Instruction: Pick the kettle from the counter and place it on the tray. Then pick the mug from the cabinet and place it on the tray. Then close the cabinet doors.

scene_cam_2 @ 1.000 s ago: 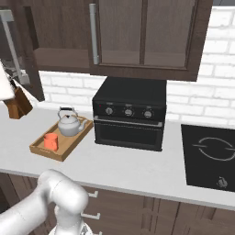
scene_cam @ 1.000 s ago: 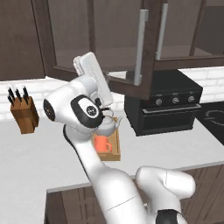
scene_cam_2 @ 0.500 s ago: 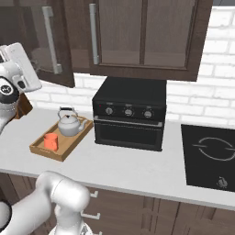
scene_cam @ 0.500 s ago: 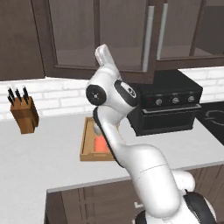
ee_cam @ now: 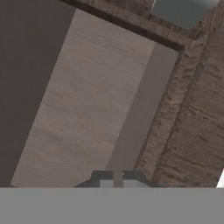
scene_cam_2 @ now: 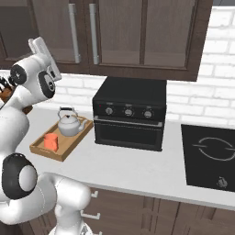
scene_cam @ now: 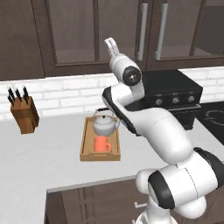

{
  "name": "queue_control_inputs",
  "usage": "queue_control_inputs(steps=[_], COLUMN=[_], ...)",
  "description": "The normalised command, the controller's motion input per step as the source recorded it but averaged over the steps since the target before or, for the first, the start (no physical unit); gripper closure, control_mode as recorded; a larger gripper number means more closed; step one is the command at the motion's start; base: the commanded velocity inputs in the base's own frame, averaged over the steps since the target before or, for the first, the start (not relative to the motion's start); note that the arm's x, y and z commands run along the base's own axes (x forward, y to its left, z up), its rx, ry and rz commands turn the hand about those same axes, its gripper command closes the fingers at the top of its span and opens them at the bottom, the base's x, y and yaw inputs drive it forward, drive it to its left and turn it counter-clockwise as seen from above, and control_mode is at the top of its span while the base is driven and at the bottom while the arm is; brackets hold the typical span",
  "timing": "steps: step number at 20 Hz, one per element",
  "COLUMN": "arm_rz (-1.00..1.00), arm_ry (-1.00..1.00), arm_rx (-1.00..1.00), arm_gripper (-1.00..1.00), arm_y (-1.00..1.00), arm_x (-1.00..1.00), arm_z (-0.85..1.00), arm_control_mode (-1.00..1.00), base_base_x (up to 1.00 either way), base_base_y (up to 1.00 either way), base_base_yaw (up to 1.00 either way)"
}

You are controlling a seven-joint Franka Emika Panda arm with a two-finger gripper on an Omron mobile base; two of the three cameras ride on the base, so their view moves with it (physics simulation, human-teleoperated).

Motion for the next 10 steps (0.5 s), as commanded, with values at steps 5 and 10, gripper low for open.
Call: queue_control_inputs(steps=[5,10], arm_rz=[0.15,0.03], arm_ry=[0.20,0.23], arm_rx=[0.00,0.00], arm_gripper=[1.00,1.00], arm_y=[0.01,0.05], arm_x=[1.00,0.80], arm_z=[-0.05,-0.06], arm_control_mode=[-1.00,-1.00], base_base_x=[0.00,0.00], base_base_y=[0.00,0.00], base_base_yaw=[0.00,0.00])
